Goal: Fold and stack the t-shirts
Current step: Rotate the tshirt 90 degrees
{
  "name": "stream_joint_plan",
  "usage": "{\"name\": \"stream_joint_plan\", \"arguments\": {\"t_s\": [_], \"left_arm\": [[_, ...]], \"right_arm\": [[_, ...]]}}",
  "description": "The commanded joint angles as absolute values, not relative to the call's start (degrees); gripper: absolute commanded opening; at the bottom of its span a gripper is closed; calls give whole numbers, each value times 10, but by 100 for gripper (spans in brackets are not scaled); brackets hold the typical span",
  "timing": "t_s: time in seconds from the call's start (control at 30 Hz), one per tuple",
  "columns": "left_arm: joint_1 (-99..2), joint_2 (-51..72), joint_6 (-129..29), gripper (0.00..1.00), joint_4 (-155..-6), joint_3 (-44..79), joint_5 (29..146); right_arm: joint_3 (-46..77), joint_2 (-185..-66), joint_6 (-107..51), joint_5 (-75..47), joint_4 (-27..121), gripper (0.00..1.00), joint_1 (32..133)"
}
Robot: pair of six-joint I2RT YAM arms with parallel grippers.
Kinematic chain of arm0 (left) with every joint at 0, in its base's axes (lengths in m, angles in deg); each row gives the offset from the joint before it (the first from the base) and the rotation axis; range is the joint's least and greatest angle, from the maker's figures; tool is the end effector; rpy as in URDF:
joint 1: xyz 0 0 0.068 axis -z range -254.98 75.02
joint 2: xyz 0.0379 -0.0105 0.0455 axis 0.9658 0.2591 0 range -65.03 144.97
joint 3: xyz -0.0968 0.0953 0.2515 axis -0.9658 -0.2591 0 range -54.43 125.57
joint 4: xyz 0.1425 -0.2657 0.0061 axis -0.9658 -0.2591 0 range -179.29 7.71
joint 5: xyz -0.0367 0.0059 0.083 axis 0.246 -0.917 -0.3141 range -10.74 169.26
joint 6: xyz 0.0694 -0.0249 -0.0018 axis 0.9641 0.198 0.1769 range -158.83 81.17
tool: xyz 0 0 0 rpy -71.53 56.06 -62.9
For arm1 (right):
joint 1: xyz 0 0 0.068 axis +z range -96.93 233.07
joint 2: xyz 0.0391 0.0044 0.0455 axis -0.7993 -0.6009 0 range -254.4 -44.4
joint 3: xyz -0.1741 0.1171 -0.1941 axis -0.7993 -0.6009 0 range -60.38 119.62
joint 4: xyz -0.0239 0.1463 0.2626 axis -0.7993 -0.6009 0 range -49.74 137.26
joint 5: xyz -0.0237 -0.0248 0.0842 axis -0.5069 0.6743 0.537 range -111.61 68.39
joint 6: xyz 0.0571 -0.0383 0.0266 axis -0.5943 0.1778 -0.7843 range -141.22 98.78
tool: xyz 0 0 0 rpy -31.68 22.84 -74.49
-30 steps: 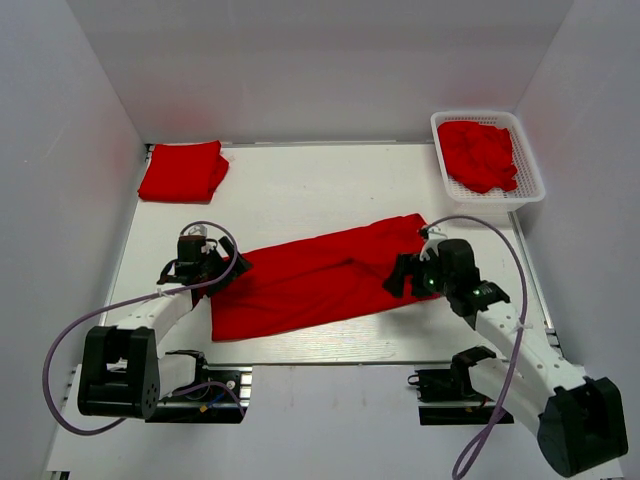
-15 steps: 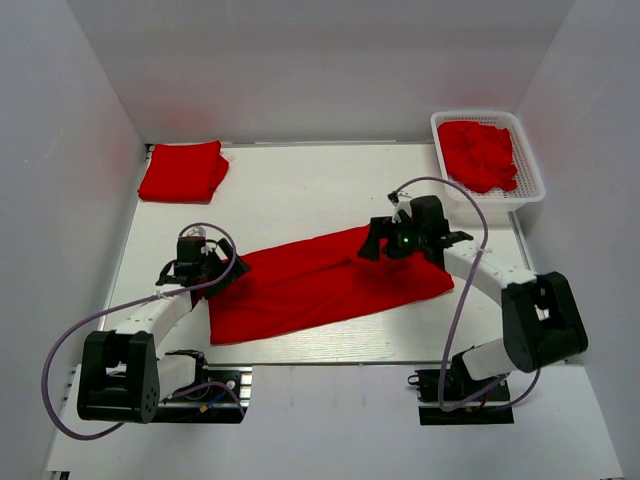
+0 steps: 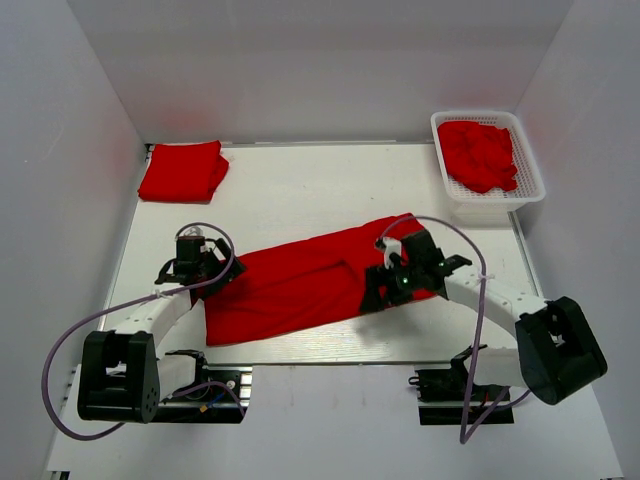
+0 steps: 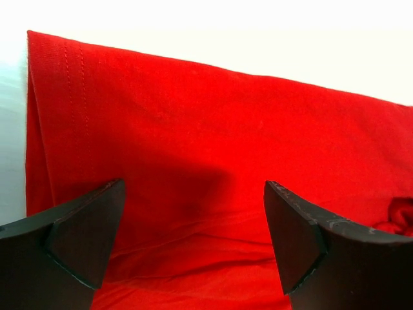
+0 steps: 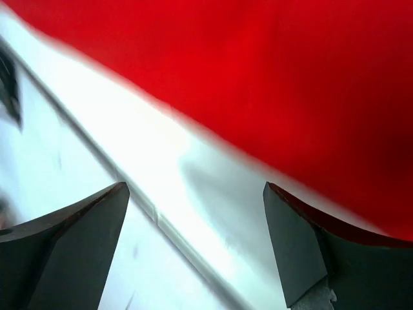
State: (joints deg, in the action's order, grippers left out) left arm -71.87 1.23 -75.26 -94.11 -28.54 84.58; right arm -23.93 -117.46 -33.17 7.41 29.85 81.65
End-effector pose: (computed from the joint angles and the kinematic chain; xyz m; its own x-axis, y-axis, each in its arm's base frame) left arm 0.2485 -0.0193 0.1200 -0.7006 -0.5539 -0.4499 -0.3792 0.8230 -0.4228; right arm 0.2323 0.1606 0.1521 -0.8336 -0.2481 -0.4935 -0.5071 0.6980 0.5056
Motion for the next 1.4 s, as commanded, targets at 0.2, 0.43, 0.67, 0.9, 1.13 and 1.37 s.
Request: {"name": "stream_joint_plan", "arguments": {"t_s": [0.2, 0.43, 0.67, 0.9, 1.13, 1.37], "left_arm": [[-725, -35, -749, 99, -1002, -278, 787], [-725, -53, -749, 99, -1021, -252, 787], [-725, -58, -749, 99, -1021, -246, 799], [-725, -58, -749, 99, -1031, -246, 793], [-725, -69, -761, 99, -1050, -259, 787], [-725, -91, -766, 99, -1061, -253, 782]], "right_arm": [[-248, -1081, -318, 99, 207, 90, 837], [-183, -1076, -364, 16, 309, 90, 838], [-135, -1181, -364, -56, 345, 90, 850], [-130, -1261, -414, -267, 312, 90, 852], [-172, -1229, -546, -473, 212, 90, 844], [-163, -1172, -543, -424, 190, 90, 844]]}}
